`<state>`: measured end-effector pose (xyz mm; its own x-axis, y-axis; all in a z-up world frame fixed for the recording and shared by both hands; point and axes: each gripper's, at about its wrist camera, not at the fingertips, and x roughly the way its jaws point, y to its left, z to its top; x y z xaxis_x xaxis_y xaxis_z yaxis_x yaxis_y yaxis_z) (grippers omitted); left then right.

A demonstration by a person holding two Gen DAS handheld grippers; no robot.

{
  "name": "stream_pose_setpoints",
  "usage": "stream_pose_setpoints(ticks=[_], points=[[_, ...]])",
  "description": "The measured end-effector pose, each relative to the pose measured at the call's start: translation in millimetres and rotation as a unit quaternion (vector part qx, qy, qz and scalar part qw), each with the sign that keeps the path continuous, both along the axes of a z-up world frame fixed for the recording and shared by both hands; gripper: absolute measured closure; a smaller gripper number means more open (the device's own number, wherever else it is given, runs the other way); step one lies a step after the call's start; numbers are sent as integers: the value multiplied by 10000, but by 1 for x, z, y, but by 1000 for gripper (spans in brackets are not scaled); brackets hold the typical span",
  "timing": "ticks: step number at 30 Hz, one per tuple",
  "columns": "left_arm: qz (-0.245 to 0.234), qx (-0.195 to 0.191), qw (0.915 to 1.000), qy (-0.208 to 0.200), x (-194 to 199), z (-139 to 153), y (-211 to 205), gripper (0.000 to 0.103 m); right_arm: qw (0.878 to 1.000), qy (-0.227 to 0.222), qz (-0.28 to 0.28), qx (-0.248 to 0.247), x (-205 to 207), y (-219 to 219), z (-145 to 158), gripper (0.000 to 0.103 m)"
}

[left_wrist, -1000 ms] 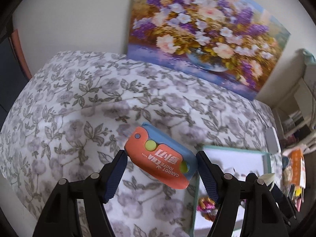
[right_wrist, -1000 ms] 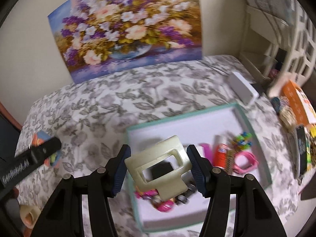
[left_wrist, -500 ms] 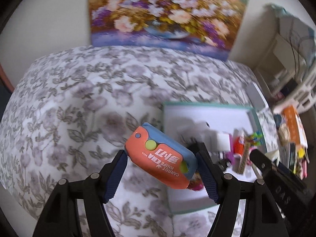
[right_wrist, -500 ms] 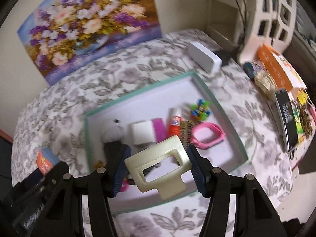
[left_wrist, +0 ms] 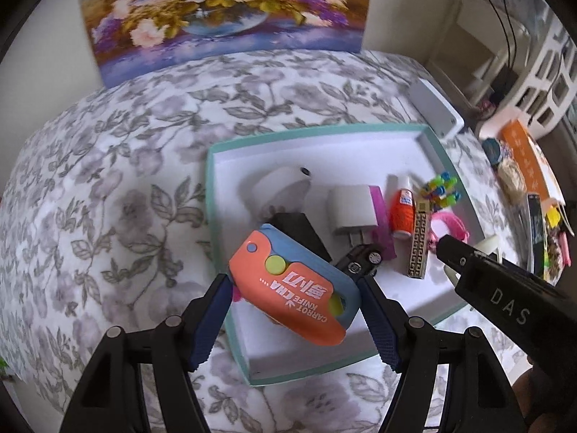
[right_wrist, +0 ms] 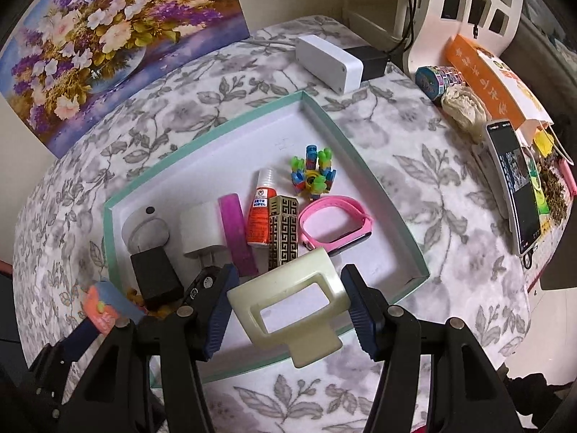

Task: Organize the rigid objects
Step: 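Lift and carry both held items over the tray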

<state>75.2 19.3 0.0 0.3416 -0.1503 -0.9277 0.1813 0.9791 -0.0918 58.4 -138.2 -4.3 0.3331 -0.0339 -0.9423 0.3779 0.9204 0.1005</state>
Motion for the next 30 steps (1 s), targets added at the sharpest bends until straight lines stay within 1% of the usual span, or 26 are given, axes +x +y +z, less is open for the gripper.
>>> stream_pose_setpoints(ticks=[3, 14, 25, 30], points=[[-54, 13, 9999, 91, 1, -6, -5, 29, 10000, 30, 27, -11, 1, 1, -1, 42], [-112, 90, 9998, 148, 1, -15, -9, 28, 9996, 212, 165, 97, 4, 9, -14, 42], [-213, 252, 9994, 124, 2, -23, -16, 28, 9993, 240, 200, 191, 6, 9, -17, 42], [-213, 265, 9994, 117, 2, -24, -16, 28, 9991, 283, 198, 229, 6, 9, -19, 42]])
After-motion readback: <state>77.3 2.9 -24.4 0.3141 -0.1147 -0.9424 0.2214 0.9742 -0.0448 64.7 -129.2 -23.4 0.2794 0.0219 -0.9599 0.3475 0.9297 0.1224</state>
